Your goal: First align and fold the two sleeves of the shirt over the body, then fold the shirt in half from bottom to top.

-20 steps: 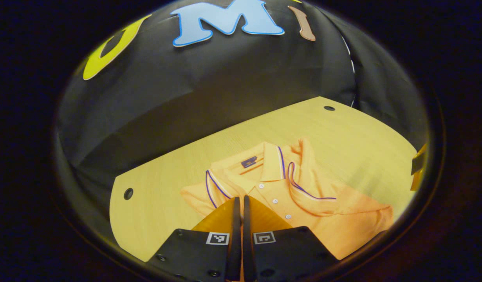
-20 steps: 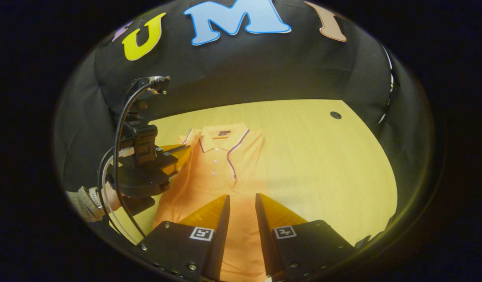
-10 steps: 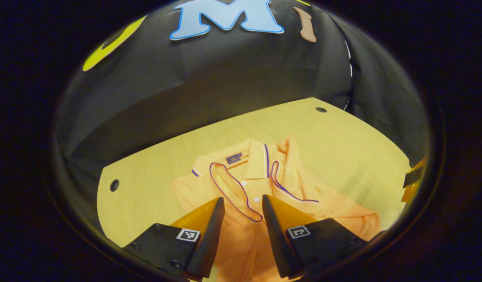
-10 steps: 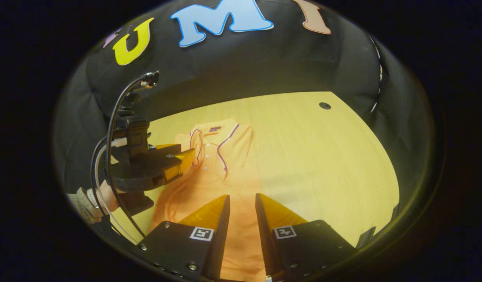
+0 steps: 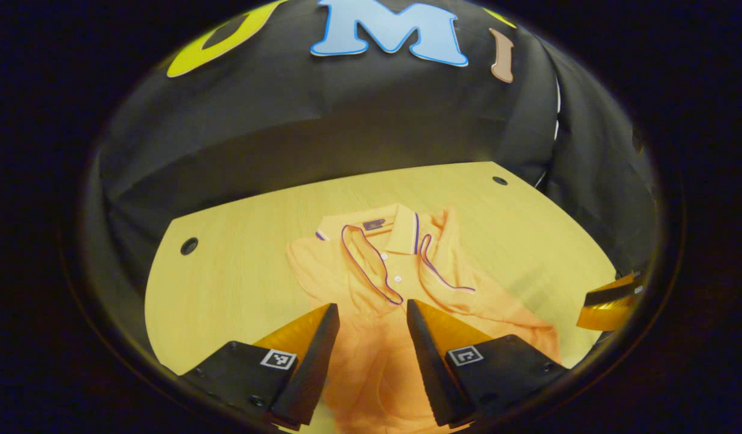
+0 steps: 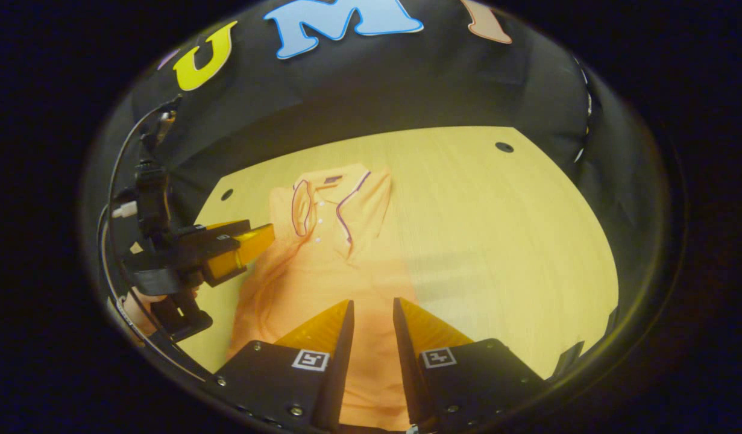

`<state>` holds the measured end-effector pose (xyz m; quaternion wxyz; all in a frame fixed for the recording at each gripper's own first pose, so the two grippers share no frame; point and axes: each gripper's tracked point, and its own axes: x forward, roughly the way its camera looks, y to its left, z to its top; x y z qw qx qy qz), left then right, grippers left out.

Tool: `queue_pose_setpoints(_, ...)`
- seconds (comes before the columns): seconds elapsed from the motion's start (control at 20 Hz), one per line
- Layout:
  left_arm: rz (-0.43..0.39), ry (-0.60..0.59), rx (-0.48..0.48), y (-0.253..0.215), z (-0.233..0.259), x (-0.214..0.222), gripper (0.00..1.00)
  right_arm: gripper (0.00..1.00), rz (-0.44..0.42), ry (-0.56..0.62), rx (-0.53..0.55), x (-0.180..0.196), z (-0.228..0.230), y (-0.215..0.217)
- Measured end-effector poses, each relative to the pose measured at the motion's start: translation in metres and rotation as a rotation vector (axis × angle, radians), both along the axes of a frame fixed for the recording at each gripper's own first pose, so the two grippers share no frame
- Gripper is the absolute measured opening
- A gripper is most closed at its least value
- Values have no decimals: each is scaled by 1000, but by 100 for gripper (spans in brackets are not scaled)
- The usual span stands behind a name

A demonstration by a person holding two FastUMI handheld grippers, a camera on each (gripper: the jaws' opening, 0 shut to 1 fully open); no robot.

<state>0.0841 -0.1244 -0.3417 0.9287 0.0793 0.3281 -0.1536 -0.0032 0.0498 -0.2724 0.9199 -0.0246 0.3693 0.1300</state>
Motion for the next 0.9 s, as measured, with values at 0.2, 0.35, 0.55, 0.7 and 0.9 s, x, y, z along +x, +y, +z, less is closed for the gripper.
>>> queue_pose_setpoints(0.2,55,78,-5,23,-15,-46,77,47,-5,95,7,-14,-27,-1)
queue_pose_setpoints(0.35,71,146,7,35,-29,-83,77,65,-17,159,-8,-26,-46,-7)
queue_pose_setpoints(0.55,100,257,37,47,-55,-131,81,79,-28,247,-57,-47,-69,-21)
queue_pose_setpoints(0.7,109,330,58,54,-74,-162,77,79,-25,314,-89,-62,-88,-26)
queue_pose_setpoints(0.9,105,397,102,65,-90,-195,84,79,-10,384,-140,-82,-107,-33)
